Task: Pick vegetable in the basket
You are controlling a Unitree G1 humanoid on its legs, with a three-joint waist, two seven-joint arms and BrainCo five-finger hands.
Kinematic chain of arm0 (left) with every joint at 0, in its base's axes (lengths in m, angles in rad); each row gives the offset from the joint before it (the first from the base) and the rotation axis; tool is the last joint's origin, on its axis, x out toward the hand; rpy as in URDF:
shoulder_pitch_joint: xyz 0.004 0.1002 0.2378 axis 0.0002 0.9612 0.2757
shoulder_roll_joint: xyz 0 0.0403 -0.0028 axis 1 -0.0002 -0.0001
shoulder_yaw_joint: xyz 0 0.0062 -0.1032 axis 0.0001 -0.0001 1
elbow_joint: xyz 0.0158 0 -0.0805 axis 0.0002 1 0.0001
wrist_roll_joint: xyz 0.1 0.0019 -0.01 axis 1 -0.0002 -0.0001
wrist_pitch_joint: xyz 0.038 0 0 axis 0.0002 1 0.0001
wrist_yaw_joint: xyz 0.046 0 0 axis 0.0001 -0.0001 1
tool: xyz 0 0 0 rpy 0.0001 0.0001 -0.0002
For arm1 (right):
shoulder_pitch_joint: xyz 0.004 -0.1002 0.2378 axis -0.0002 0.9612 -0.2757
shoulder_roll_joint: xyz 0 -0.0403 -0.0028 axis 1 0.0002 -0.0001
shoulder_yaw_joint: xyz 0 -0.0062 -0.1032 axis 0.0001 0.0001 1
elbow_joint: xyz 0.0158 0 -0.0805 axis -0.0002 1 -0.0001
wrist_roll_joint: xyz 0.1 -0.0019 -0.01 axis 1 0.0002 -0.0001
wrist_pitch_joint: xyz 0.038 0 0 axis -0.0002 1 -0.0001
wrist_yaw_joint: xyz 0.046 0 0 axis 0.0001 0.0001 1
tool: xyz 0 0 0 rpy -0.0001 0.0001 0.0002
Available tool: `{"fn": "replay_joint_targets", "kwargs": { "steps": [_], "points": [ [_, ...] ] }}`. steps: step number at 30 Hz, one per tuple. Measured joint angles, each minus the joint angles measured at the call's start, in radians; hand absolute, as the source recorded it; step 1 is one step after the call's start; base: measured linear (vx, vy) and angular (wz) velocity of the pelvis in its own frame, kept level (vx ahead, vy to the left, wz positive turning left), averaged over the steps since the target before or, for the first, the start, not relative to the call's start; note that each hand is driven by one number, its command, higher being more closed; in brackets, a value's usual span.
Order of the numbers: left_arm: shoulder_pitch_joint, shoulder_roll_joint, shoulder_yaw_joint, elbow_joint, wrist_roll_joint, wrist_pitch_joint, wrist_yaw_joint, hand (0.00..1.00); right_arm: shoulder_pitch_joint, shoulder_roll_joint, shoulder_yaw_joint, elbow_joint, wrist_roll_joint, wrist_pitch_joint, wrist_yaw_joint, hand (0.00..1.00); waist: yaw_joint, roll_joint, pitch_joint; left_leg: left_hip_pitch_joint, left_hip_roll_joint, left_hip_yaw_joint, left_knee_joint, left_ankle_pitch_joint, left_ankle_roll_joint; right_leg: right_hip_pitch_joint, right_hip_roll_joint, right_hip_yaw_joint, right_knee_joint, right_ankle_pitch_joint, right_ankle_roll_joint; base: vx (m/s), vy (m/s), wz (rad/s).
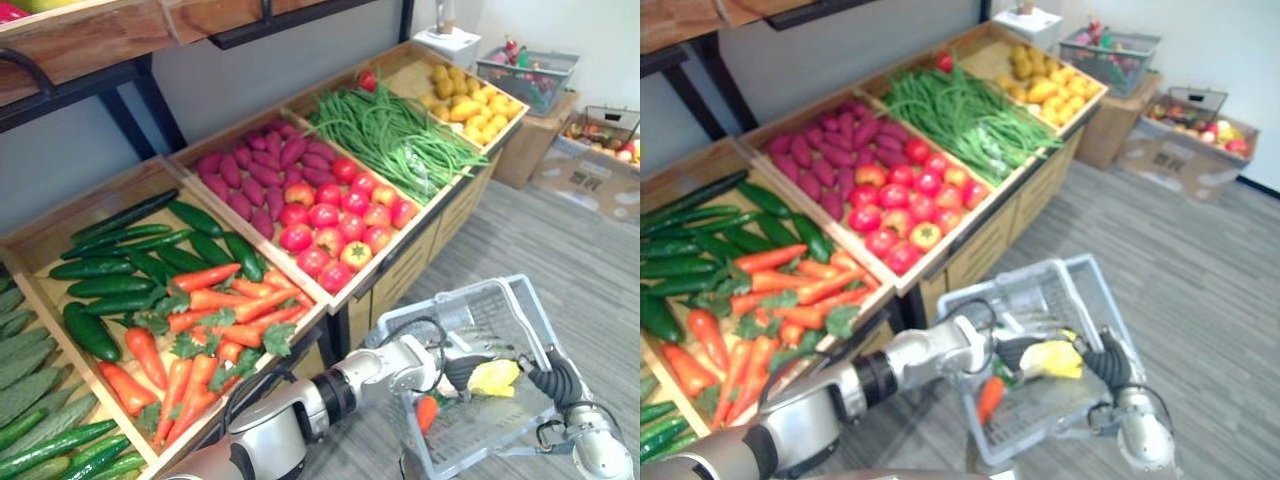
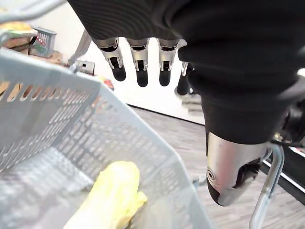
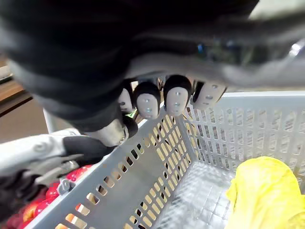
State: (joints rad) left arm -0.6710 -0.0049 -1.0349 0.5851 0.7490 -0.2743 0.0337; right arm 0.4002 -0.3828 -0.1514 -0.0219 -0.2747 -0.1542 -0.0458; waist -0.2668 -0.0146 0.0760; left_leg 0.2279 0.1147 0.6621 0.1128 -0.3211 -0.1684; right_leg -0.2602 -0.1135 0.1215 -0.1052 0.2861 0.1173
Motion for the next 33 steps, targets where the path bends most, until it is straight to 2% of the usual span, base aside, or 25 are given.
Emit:
{"fn": "replay_joint_targets", "kwargs": {
  "steps": [3,6,8,9,11,13,14,15,17,18,20,21,22,23,27,29,33],
  "points": [
    [-0.001,0.032,0.004,-0.116,-0.004,-0.001,-0.001,0.0,-0.004,0.023,-0.015,0.049,-0.002,0.002,-0.002,1.0,0.017,-0.013,-0.008,-0.004,0.003,-0.024,0.003,0.002,0.004,0.01,-0.013,-0.019,0.0,-0.001,-0.001,0.02,-0.049,0.24],
    [-0.001,0.116,0.049,-0.322,-0.052,-0.012,-0.006,0.0,-0.012,0.054,-0.074,0.155,-0.011,0.003,-0.014,1.0,0.033,-0.022,-0.017,-0.028,0.004,-0.078,0.016,0.006,0.009,0.023,-0.032,-0.065,0.0,-0.004,0.0,0.02,-0.076,0.48],
    [0.004,0.206,0.123,-0.474,-0.083,-0.024,-0.005,0.0,-0.024,0.087,-0.141,0.27,-0.033,0.018,-0.034,1.0,0.064,-0.022,-0.024,-0.034,0.007,-0.118,0.023,0.008,0.014,0.041,-0.046,-0.098,0.0,-0.008,0.0,0.0,-0.068,0.46],
    [0.008,0.227,0.145,-0.505,-0.091,-0.025,-0.005,0.0,-0.03,0.099,-0.162,0.302,-0.032,0.022,-0.036,1.0,0.075,-0.021,-0.026,-0.036,0.009,-0.128,0.027,0.009,0.014,0.047,-0.049,-0.107,0.0,-0.009,-0.001,0.0,-0.068,0.45],
    [0.081,0.308,0.256,-0.654,-0.12,-0.028,0.006,0.0,-0.048,0.126,-0.217,0.409,-0.031,0.053,-0.045,1.0,0.091,-0.019,-0.045,-0.056,0.011,-0.175,0.031,0.013,0.022,0.059,-0.064,-0.148,0.0,-0.014,-0.001,-0.01,-0.083,0.53],
    [0.155,0.354,0.324,-0.75,-0.139,-0.029,0.015,0.0,-0.051,0.136,-0.24,0.46,-0.03,0.063,-0.059,1.0,0.109,-0.017,-0.047,-0.061,0.01,-0.198,0.036,0.015,0.024,0.072,-0.071,-0.171,0.0,-0.015,-0.003,0.0,-0.053,0.43],
    [0.252,0.395,0.401,-0.842,-0.159,-0.033,0.038,0.0,-0.066,0.143,-0.272,0.524,-0.03,0.066,-0.072,1.0,0.121,-0.018,-0.052,-0.07,0.009,-0.22,0.041,0.017,0.027,0.079,-0.078,-0.191,0.0,-0.019,-0.009,0.0,-0.052,0.4],
    [0.291,0.405,0.437,-0.873,-0.159,-0.035,0.042,0.0,-0.074,0.145,-0.287,0.551,-0.031,0.067,-0.078,1.0,0.129,-0.016,-0.053,-0.072,0.009,-0.229,0.043,0.017,0.027,0.083,-0.081,-0.198,0.0,-0.02,-0.009,-0.01,-0.061,0.45],
    [0.457,0.441,0.601,-0.974,-0.186,-0.044,0.069,0.0,-0.096,0.148,-0.325,0.645,-0.03,0.076,-0.087,1.0,0.144,-0.019,-0.061,-0.088,0.006,-0.264,0.049,0.019,0.031,0.093,-0.094,-0.227,0.0,-0.026,-0.007,-0.01,-0.048,0.4],
    [0.497,0.444,0.644,-0.996,-0.191,-0.044,0.08,0.0,-0.104,0.148,-0.327,0.668,-0.03,0.077,-0.092,1.0,0.149,-0.02,-0.061,-0.09,0.004,-0.269,0.049,0.02,0.033,0.095,-0.097,-0.234,0.0,-0.027,-0.008,-0.01,-0.044,0.28],
    [0.613,0.439,0.766,-1.043,-0.196,-0.044,0.116,0.0,-0.132,0.153,-0.354,0.747,-0.03,0.079,-0.109,1.0,0.169,-0.022,-0.06,-0.094,0.002,-0.287,0.05,0.021,0.034,0.104,-0.103,-0.248,0.0,-0.031,-0.003,0.0,-0.04,0.29],
    [0.718,0.428,0.863,-1.063,-0.196,-0.043,0.145,0.0,-0.147,0.156,-0.376,0.818,-0.029,0.082,-0.124,1.0,0.189,-0.025,-0.067,-0.104,0.003,-0.312,0.051,0.023,0.035,0.111,-0.109,-0.271,0.0,-0.042,-0.001,0.02,-0.037,0.35],
    [0.734,0.424,0.878,-1.063,-0.196,-0.043,0.15,0.0,-0.15,0.156,-0.383,0.828,-0.028,0.083,-0.126,1.0,0.19,-0.021,-0.069,-0.104,0.003,-0.315,0.051,0.023,0.035,0.113,-0.11,-0.276,0.0,-0.042,-0.001,0.04,-0.041,0.46],
    [0.806,0.384,0.951,-1.063,-0.196,-0.041,0.166,0.0,-0.167,0.156,-0.404,0.879,-0.021,0.087,-0.132,1.0,0.2,-0.024,-0.066,-0.108,0.002,-0.335,0.049,0.026,0.037,0.122,-0.115,-0.291,0.0,-0.042,0.0,0.04,-0.031,0.37],
    [0.913,0.242,1.09,-1.039,-0.198,-0.027,0.214,0.0,-0.201,0.156,-0.43,0.964,-0.007,0.086,-0.15,1.0,0.224,-0.02,-0.069,-0.137,-0.001,-0.381,0.051,0.035,0.042,0.127,-0.128,-0.336,0.0,-0.044,0.004,0.03,-0.025,0.36],
    [0.943,0.143,1.189,-0.925,-0.201,-0.005,0.262,0.0,-0.208,0.157,-0.43,0.984,0.003,0.087,-0.155,1.0,0.242,-0.016,-0.064,-0.142,0.002,-0.411,0.047,0.041,0.042,0.142,-0.129,-0.366,-0.002,-0.044,0.004,0.04,-0.035,0.36],
    [0.981,0.079,1.265,-0.689,-0.236,0.037,0.338,0.0,-0.224,0.161,-0.427,0.984,0.003,0.081,-0.163,1.0,0.244,-0.003,-0.063,-0.135,0.011,-0.459,0.048,0.043,0.043,0.183,-0.132,-0.425,-0.002,-0.049,0.006,0.03,-0.035,0.37]
  ]
}}
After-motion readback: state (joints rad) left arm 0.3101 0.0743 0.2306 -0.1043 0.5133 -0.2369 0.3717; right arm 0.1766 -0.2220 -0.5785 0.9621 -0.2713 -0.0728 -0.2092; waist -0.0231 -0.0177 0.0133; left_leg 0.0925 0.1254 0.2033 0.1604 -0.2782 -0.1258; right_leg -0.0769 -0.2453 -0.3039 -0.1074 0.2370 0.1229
